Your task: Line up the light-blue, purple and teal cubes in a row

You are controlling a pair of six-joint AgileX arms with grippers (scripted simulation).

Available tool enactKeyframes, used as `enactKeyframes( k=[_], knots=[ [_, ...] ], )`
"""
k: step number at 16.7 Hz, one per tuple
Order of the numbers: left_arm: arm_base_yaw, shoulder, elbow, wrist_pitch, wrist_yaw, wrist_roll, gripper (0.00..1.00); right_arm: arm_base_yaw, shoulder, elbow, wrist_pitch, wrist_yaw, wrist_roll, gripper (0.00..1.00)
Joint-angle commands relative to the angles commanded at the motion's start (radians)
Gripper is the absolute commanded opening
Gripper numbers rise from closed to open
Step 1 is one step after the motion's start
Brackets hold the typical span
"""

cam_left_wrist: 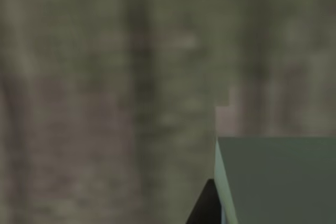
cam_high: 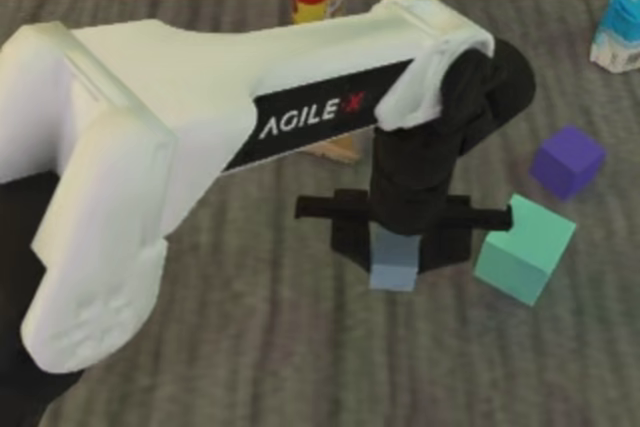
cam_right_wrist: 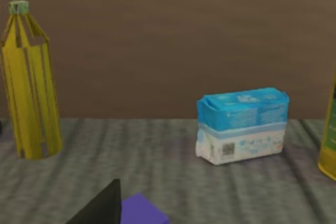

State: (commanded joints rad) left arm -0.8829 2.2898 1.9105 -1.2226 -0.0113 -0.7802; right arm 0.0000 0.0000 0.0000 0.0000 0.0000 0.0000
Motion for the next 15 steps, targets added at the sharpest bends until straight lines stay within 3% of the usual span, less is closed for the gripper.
enactKeyframes(
  k=[5,15],
  knots=[
    [-0.136,0.003,0.058,-0.018,-0.012,-0.224,0.0,0.0,0.0,0.0,0.0,0.0,0.0,1.0],
    [-0.141,0.019,0.006,0.055,-0.012,-0.236,0.0,0.0,0.0,0.0,0.0,0.0,0.0,1.0]
  ],
)
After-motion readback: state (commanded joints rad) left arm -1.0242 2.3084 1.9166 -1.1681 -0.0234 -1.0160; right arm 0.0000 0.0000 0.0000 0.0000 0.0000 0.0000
